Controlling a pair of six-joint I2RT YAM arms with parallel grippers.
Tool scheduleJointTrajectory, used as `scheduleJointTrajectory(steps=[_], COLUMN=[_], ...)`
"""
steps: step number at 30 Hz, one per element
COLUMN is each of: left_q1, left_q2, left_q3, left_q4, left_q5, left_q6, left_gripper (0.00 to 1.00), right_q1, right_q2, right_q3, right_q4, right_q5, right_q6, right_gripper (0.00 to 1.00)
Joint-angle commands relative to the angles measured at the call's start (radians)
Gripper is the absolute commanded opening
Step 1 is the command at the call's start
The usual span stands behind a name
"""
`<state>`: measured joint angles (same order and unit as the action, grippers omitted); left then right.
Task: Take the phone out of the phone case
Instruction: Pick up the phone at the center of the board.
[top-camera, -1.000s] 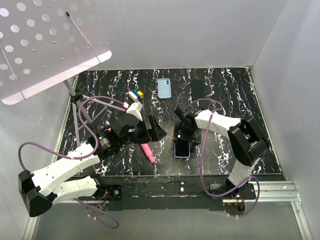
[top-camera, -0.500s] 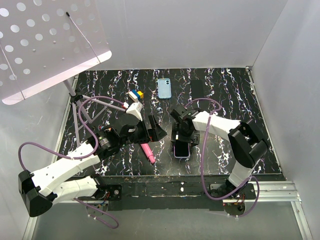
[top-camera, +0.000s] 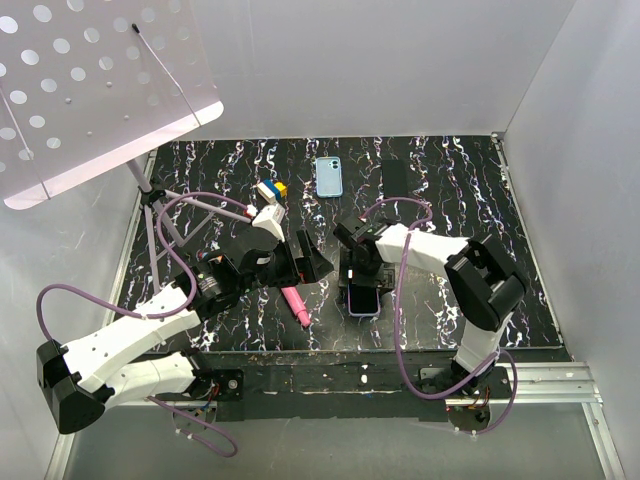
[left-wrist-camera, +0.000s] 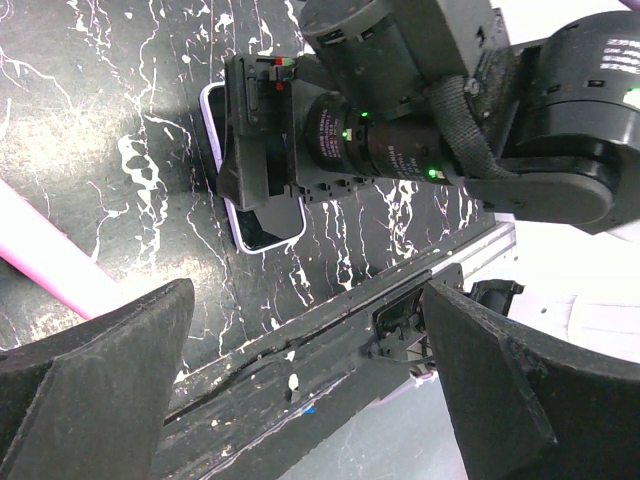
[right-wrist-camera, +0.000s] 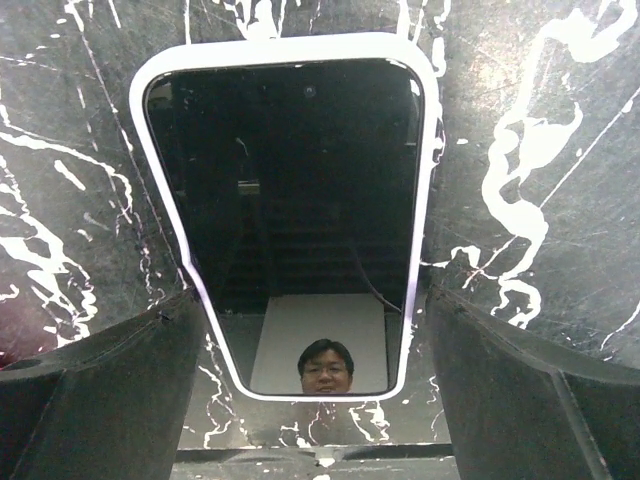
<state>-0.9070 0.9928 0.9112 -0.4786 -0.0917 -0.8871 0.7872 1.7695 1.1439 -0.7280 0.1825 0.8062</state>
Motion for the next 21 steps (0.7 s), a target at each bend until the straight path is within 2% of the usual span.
scheduleJointTrajectory(steps=[1, 7, 11, 13, 15, 19, 21], left_q1=[0.002, 0.003, 0.013, 0.052, 0.138, 0.308, 0.338], left_q2=[-0.032, -0.033, -0.013, 0.013, 0.038, 0.043, 0.038], left_q3=[0.002, 0.003, 0.015, 0.02, 0.0, -0.125, -0.161], left_q4=[-0.005, -0.015, -0.052, -0.063, -0.042, 0.125, 0.194], left_q5=[-0.023, -0.032, -0.046, 0.019, 0.175, 0.39, 0.42], left_q6=[0.01, 0.013, -0.007, -0.015, -0.038, -0.148, -0.199], left_gripper=[0.98, 0.98, 0.98, 0.98, 0.98, 0.98, 0.98], right_q1=[0.014, 0.014, 0.015, 0.015, 0.017, 0.012, 0.01], right_q2=[0.031, 0.077, 0.068, 0.033, -0.057, -0.237, -0.304], right_q3=[0.021, -0.006, -0.033, -0.068, -0.105, -0.19, -0.208], right_q4=[-0.005, 0.044, 0.061, 0.099, 0.154, 0.295, 0.343], right_q5=[0.046, 0.009, 0.037, 0.04, 0.023, -0.02, -0.058], right_q6=[-0.024, -0.051, -0.088, -0.128, -0.171, -0.229, -0.251], right_gripper=[0.91, 0.79, 0.61, 0.44, 0.28, 0.03, 0.01])
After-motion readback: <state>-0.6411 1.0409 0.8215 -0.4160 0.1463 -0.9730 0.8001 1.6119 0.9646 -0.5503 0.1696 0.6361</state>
